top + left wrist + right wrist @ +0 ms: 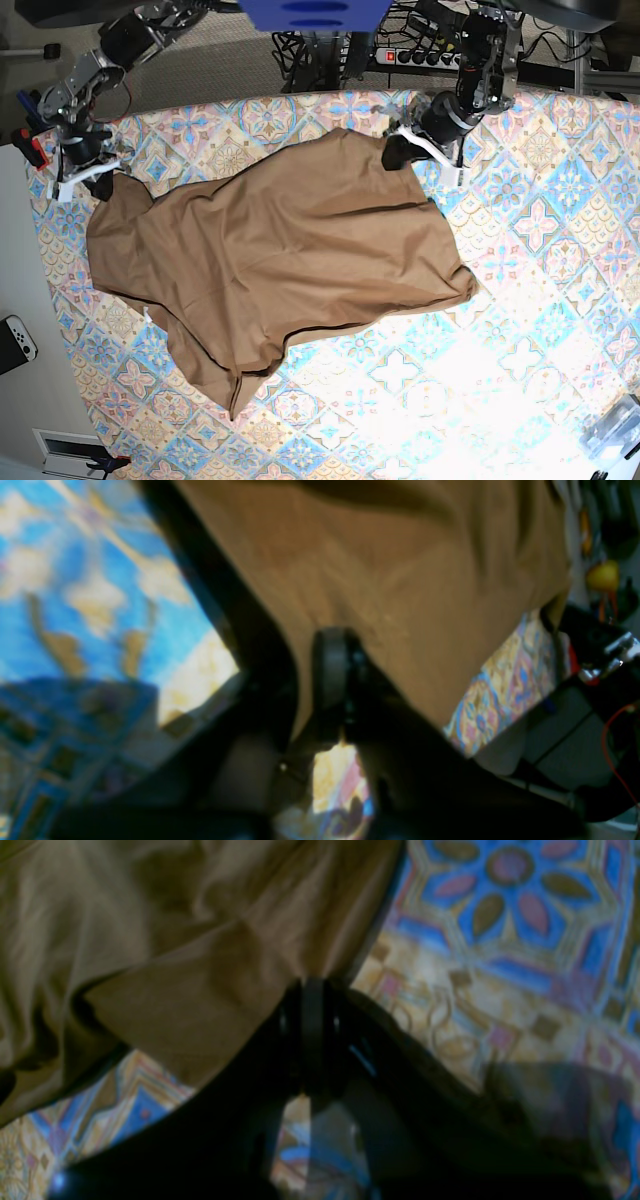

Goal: Layout the t-shirt on the table in an organized manner, then fold the t-shirt properly
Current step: 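Grasp the brown t-shirt's edge with both grippers and pull it taut, then lower the left gripper and regrasp the shirt edge further along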

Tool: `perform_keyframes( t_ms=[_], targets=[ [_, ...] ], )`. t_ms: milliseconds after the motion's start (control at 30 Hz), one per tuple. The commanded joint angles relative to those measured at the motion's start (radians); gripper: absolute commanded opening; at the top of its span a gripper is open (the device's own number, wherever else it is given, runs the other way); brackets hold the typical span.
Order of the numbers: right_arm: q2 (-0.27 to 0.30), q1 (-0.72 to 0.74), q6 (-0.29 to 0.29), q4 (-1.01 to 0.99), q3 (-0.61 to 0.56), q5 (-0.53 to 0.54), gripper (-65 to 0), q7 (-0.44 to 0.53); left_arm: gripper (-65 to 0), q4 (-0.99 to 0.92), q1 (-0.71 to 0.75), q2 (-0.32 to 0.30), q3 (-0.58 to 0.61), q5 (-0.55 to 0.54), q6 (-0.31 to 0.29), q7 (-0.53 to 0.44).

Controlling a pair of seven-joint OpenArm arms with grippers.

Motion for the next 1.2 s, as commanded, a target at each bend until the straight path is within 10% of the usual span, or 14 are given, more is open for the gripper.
perform_keyframes(
  t_ms=[0,267,567,867,1167],
  targets=[
    [0.008,-0.002,-0.01,0.007,0.002,-0.058,-65.0,-0.065,-65.0,0.023,-0.006,-0.006,0.001,-0.009,0.0,-0.003],
    [0.008,-0.002,-0.01,0.088,0.002,-0.058,-65.0,-0.065,-65.0,0.344,0.084,-0.056,-0.014,-0.014,0.009,0.125],
    [0.008,-0.002,-0.01,0.122,0.002,-0.056,-65.0,-0.065,-65.0,0.468,0.123,-0.058,-0.324,-0.182,0.009,0.346],
    [0.008,-0.002,-0.01,0.123,0.002,-0.056,-65.0,-0.065,-65.0,0.158,-0.321,-0.036,-0.375,-0.166,0.009,0.735],
    [0.008,-0.003,-0.01,0.123,0.002,-0.058,-65.0,-0.065,-62.1,-0.153,-0.623,-0.021,-0.317,-0.038,0.006,0.761]
  ],
)
